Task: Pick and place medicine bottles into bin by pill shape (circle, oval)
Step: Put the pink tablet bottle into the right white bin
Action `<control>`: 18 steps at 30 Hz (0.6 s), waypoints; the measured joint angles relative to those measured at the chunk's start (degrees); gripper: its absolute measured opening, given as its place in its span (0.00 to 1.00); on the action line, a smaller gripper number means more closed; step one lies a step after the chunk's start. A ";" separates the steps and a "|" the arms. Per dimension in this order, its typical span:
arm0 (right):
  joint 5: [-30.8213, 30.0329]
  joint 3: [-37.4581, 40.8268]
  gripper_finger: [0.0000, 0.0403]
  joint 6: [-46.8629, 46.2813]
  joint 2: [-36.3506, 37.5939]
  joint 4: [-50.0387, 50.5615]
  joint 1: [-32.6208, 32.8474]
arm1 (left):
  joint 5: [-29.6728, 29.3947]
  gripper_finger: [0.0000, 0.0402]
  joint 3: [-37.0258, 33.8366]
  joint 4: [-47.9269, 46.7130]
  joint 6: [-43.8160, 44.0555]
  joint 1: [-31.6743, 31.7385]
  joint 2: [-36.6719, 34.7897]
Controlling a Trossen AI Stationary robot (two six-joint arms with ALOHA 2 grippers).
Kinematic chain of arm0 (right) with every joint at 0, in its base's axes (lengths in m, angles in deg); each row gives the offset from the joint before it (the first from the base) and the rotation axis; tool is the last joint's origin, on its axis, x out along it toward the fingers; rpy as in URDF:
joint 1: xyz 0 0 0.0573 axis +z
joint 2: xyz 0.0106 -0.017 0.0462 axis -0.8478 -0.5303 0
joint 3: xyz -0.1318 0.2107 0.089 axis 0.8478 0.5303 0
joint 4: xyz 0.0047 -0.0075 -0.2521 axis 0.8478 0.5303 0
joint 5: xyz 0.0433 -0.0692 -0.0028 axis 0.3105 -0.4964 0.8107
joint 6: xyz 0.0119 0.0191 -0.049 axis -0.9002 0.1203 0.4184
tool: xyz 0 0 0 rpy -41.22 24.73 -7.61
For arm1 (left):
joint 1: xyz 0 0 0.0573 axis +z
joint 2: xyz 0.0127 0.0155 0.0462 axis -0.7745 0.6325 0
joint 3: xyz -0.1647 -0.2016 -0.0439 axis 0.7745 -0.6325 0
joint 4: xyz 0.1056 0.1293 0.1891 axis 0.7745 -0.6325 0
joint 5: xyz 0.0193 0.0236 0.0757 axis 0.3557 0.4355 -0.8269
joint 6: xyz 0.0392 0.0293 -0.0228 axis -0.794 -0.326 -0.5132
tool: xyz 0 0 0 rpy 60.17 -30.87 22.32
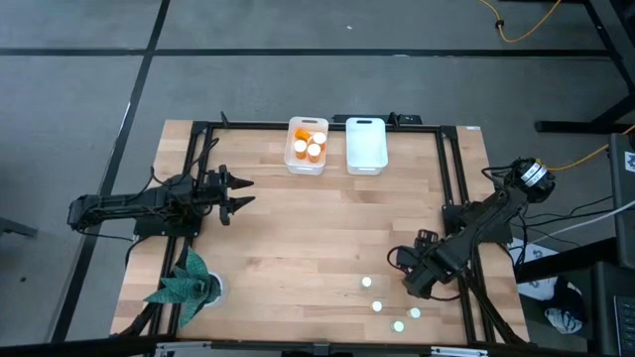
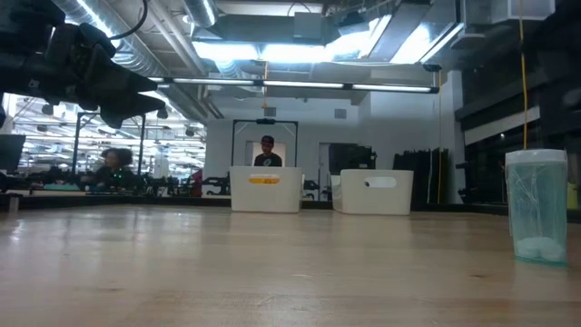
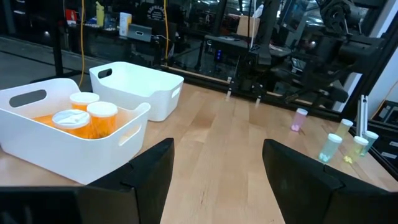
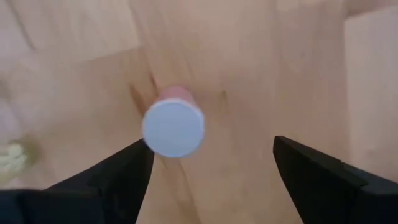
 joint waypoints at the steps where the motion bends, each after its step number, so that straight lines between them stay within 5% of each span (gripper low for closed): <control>1: 0.00 0.00 0.82 0.91 0.00 -0.52 0.00 | 0.00 0.59 0.00 0.00 0.00 0.01 0.00; 18: -2.97 0.01 0.82 5.37 0.02 -4.15 0.00 | 0.00 0.59 0.00 0.00 0.00 0.01 0.00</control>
